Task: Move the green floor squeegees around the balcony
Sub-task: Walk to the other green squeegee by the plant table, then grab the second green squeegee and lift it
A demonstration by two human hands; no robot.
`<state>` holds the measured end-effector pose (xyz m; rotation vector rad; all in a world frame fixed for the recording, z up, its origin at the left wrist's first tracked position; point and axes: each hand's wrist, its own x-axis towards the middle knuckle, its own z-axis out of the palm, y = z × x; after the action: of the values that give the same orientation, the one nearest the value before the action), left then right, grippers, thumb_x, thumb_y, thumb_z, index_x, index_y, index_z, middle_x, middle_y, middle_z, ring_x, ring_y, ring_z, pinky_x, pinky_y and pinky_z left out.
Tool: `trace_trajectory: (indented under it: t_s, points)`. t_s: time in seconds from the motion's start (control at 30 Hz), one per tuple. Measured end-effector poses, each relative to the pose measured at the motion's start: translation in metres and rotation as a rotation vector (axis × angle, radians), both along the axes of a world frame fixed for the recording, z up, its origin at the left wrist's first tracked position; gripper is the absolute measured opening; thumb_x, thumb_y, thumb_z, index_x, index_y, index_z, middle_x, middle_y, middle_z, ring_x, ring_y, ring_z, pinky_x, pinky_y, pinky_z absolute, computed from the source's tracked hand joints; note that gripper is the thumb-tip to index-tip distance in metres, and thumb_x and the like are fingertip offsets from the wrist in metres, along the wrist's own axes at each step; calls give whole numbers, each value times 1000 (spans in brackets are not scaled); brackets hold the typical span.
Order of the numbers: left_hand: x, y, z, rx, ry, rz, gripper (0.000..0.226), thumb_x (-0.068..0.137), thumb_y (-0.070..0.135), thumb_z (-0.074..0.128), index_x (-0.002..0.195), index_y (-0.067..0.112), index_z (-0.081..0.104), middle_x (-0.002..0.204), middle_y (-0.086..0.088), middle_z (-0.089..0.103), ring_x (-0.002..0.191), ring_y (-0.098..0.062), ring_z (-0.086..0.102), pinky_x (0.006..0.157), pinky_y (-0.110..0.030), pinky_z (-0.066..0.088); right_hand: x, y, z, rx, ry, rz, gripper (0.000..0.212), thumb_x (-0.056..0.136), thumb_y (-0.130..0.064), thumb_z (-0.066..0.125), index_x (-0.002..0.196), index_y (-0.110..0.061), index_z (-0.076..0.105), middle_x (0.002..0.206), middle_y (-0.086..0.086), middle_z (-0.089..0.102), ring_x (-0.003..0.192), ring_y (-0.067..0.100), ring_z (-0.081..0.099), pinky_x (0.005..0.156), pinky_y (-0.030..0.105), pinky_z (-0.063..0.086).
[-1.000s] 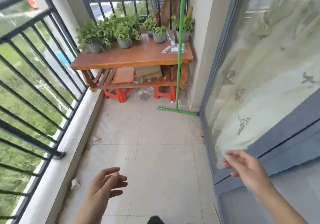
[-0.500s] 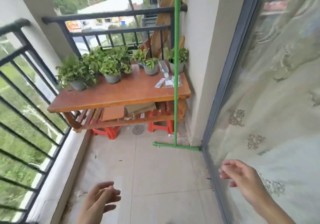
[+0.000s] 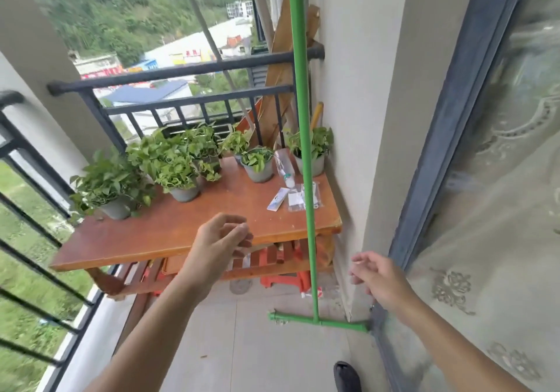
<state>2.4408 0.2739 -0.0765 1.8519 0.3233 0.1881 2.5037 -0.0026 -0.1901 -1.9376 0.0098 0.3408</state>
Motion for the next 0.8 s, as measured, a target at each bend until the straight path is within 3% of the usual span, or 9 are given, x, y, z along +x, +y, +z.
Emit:
trace_trajectory:
  t_s: [0.07,0.2,0.3,0.4,0.53,0.6,0.67,0.8]
  points:
    - [57,-7,14,46,-48,-20,17,91,20,55,104,10,60,93,-12,71,87,-28,70,73,-38,57,57,16,-1,-46,-11,53,19,91,-18,62,109,-11,65,84,6,74,77,20,68,67,30,50]
    - [160,-32,44,95,-114,-48,26,92,28,53,112,13,56,101,-7,67,93,-20,66,76,-32,55,151,49,-2,-193,-38,182,40,90,-29,61,129,-19,55,111,-1,67,94,19,67,90,40,54]
    - [219,-49,62,129,-161,-106,44,92,33,50,131,13,48,113,-1,62,100,-10,61,85,-29,51,199,74,3,-301,-88,279,52,92,-30,60,140,-26,42,128,-2,60,97,19,65,78,31,51]
    - [254,-59,71,79,-168,-172,39,96,31,43,129,10,48,107,-1,59,98,-10,58,90,-31,49,230,97,2,-374,-128,398,42,93,-28,58,133,-21,46,114,4,68,90,23,68,72,35,55]
    - [276,-45,71,81,-164,-190,34,96,33,41,105,3,52,93,-18,53,95,-39,57,94,-52,47,253,116,-10,-396,-153,470,16,94,-39,52,101,-25,50,88,3,71,78,22,71,74,42,58]
    - [277,-30,69,115,-168,-184,38,95,34,41,104,-2,48,93,-31,54,89,-43,56,89,-58,46,259,127,-13,-385,-177,531,18,93,-44,53,99,-27,52,86,0,71,75,17,72,69,35,59]
    - [271,-12,68,148,-169,-151,36,95,35,40,104,1,49,101,-37,55,95,-45,57,87,-58,48,261,144,-11,-380,-181,601,20,94,-43,53,100,-23,54,90,3,70,76,15,72,67,28,57]
    - [256,27,74,136,-196,-28,33,96,31,39,102,0,47,103,-38,55,98,-46,58,85,-57,50,262,185,-9,-348,-199,724,21,94,-43,53,99,-23,52,83,6,70,73,19,72,74,43,59]
